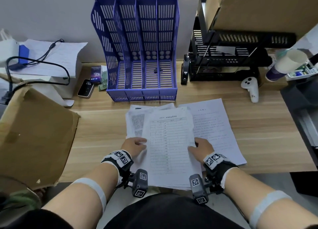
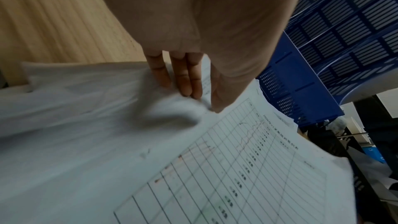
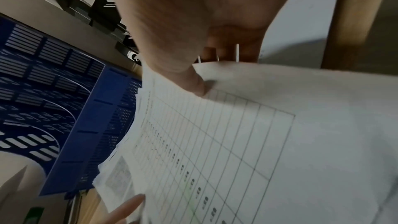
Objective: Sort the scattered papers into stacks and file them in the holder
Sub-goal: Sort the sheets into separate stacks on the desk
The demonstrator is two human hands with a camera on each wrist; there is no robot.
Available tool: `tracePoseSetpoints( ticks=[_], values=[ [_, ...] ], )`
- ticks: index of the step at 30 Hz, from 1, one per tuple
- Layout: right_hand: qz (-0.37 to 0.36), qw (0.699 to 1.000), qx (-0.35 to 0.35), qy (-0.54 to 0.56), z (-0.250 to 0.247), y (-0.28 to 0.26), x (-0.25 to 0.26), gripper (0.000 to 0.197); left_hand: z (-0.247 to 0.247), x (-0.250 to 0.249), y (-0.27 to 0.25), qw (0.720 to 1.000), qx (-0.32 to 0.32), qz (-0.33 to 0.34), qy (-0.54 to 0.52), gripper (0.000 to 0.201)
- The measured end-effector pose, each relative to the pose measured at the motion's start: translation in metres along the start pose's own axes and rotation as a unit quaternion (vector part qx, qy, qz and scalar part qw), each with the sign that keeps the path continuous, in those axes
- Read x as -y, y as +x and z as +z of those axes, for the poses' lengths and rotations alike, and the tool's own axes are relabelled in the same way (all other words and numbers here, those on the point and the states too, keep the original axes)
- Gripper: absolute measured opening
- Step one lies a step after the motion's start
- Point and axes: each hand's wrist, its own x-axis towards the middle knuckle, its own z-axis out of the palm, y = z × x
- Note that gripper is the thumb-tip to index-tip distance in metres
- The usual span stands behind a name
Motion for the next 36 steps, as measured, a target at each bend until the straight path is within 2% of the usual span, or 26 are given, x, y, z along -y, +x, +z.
tracePoseSetpoints(
  ticks=[5,7,9,13,15,18,20,22,24,28,30,33,36],
  values=[
    [0.000,0.996,-0.094,-0.010,-0.019,0.000,-0.011,0.023,-0.002,0.009,-0.007,0.996,-0.070,-0.020,-0.047,0.024],
    [-0.022,0.994,-0.102,0.028,-0.021,0.002,-0.011,0.022,-0.004,0.010,-0.008,0.994,-0.066,-0.029,-0.078,0.031],
    [-0.053,0.993,-0.087,0.058,-0.018,0.002,-0.003,0.023,-0.007,0.007,-0.012,0.992,-0.029,-0.021,-0.119,0.039],
    [-0.096,0.989,-0.038,0.103,0.001,-0.003,0.036,0.029,-0.017,-0.001,-0.026,0.980,0.095,0.004,-0.174,0.037],
    [-0.090,0.987,0.015,0.133,0.014,-0.009,0.058,0.036,-0.026,0.002,-0.033,0.976,0.105,0.001,-0.192,0.035],
    [-0.075,0.984,0.102,0.128,0.034,-0.011,0.083,0.042,-0.046,0.012,-0.040,0.992,0.043,0.007,-0.115,0.034],
    [-0.075,0.983,0.125,0.108,0.048,-0.011,0.095,0.034,-0.066,0.022,-0.043,0.995,-0.027,-0.014,-0.094,0.039],
    [-0.068,0.987,0.099,0.105,0.062,-0.012,0.102,0.021,-0.090,0.041,-0.043,0.990,-0.073,-0.042,-0.116,0.041],
    [-0.052,0.991,0.055,0.107,0.069,-0.009,0.101,0.017,-0.117,0.066,-0.042,0.986,-0.105,-0.069,-0.111,0.041],
    [0.006,0.996,-0.087,0.008,0.061,0.000,0.088,0.023,-0.161,0.104,-0.037,0.975,-0.174,-0.138,-0.013,0.026],
    [0.053,0.988,-0.142,-0.037,0.055,-0.002,0.079,0.035,-0.171,0.112,-0.032,0.969,-0.195,-0.153,0.020,0.024],
    [0.102,0.982,-0.150,-0.058,0.051,-0.004,0.065,0.051,-0.173,0.115,-0.027,0.966,-0.210,-0.146,0.033,0.030],
    [0.086,0.988,-0.112,-0.059,0.051,-0.003,0.056,0.048,-0.167,0.111,-0.024,0.967,-0.214,-0.134,0.038,0.035]
  ],
)
